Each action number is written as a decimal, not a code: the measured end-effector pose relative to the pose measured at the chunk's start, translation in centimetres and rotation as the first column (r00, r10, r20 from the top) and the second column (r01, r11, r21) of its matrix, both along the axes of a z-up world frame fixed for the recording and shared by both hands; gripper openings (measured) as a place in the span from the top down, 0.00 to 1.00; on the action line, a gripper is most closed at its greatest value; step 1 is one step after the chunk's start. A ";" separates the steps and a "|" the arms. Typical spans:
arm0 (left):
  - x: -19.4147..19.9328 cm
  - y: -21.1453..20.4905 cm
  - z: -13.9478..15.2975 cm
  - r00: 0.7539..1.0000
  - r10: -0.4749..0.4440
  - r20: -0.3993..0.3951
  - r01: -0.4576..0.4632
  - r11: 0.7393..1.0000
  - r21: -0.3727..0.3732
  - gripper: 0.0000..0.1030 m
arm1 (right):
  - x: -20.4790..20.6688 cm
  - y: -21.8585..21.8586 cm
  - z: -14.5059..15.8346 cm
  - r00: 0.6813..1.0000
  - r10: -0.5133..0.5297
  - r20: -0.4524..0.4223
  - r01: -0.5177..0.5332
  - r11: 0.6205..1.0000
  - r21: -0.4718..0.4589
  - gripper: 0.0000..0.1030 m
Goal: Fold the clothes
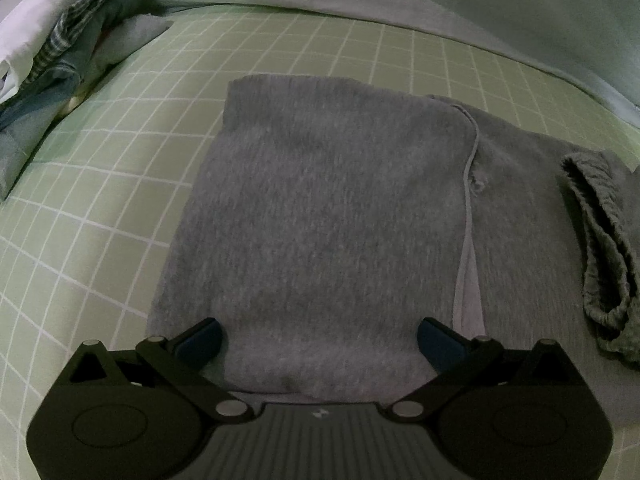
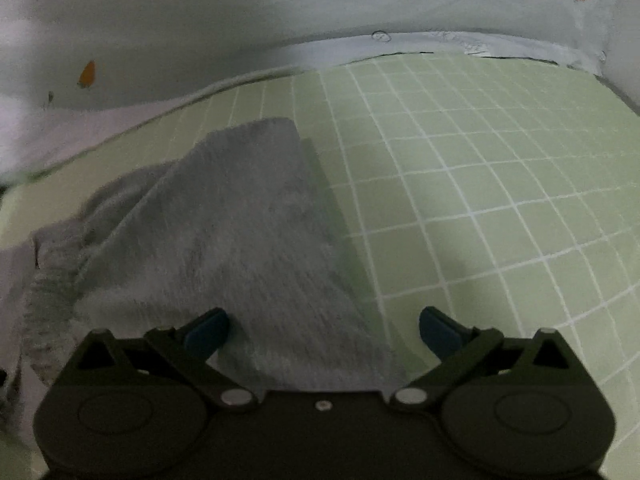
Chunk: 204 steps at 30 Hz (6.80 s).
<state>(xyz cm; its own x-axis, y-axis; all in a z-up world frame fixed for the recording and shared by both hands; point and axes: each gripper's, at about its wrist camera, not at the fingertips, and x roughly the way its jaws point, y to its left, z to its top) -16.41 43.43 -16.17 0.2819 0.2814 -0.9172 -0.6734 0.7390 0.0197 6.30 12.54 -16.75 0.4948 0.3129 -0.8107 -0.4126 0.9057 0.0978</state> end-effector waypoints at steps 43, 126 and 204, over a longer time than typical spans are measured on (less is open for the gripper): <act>-8.1 4.9 7.0 0.988 -0.051 0.146 0.038 0.995 0.088 0.00 | -14.5 16.5 10.6 0.934 0.260 0.244 -0.298 0.945 0.137 0.87; -3.9 9.8 -0.1 0.951 -0.162 0.263 0.199 0.973 -0.118 0.21 | -11.1 18.7 0.0 0.992 0.068 -0.103 -0.051 0.985 0.166 0.01; -25.3 28.8 19.4 0.840 0.196 0.506 -0.430 0.810 0.399 0.00 | -28.5 47.6 21.2 0.836 0.453 0.310 -0.534 0.802 0.267 0.00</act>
<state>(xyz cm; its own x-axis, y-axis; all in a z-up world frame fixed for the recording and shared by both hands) -41.68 72.21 3.19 0.4200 0.7902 -0.4463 -0.8898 0.4554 -0.0310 -22.17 60.19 4.43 0.3500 0.7904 -0.5027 -0.8412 0.5013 0.2027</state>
